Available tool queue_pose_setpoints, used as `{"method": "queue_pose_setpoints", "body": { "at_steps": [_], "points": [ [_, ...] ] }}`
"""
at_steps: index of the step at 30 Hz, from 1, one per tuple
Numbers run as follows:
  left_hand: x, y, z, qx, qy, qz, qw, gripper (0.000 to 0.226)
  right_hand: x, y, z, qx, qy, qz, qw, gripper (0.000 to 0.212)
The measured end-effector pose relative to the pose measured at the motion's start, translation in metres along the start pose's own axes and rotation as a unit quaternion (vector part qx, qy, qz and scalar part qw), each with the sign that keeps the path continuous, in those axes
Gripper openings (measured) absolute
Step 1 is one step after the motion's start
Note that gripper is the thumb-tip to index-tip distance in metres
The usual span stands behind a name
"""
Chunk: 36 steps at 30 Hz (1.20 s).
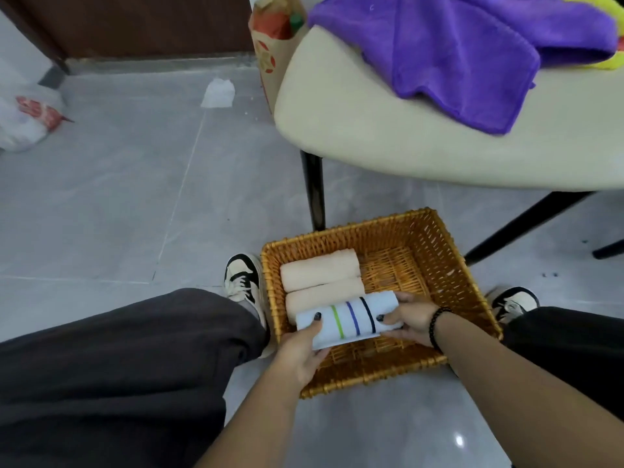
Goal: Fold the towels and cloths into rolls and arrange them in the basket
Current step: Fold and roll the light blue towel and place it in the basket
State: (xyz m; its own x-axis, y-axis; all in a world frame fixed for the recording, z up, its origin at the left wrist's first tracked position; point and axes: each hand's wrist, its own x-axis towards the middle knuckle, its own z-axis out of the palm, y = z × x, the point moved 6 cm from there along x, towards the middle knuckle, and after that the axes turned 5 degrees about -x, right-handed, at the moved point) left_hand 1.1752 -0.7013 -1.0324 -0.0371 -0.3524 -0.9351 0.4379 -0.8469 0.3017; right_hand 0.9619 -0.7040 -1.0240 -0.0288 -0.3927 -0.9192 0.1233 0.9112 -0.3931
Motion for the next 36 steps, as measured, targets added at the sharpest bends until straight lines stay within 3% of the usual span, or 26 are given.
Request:
{"method": "queue_pose_setpoints", "body": {
  "at_steps": [4,10,16,21,26,30,36],
  "points": [
    [0.027,-0.014,-0.011,0.0,0.045,-0.019,0.999,0.039,0.022,0.013,0.01,-0.015,0.043,0.032,0.998,0.077],
    [0.047,-0.029,-0.012,-0.02,0.092,-0.014,0.995,0.031,0.058,0.041,0.016,0.0,0.09,0.067,0.994,0.082],
    [0.06,-0.033,-0.013,-0.015,0.127,-0.038,0.991,0.031,0.08,0.051,0.016,0.0,0.1,0.081,0.992,0.079],
    [0.061,-0.046,-0.01,-0.003,0.067,-0.086,0.994,0.04,0.07,0.039,-0.013,0.002,0.078,0.113,0.991,0.075],
    [0.052,-0.046,0.036,0.029,-0.016,-0.095,0.995,0.034,0.054,0.02,-0.068,0.114,0.078,0.043,0.989,0.05],
    [0.061,-0.024,0.086,0.018,-0.019,-0.035,0.999,0.043,0.049,0.003,-0.076,0.307,0.087,-0.025,0.947,0.011],
    [0.077,0.002,0.132,0.039,0.001,0.015,0.999,0.027,0.068,-0.019,-0.06,0.524,0.096,-0.085,0.842,0.019]
  ]
}}
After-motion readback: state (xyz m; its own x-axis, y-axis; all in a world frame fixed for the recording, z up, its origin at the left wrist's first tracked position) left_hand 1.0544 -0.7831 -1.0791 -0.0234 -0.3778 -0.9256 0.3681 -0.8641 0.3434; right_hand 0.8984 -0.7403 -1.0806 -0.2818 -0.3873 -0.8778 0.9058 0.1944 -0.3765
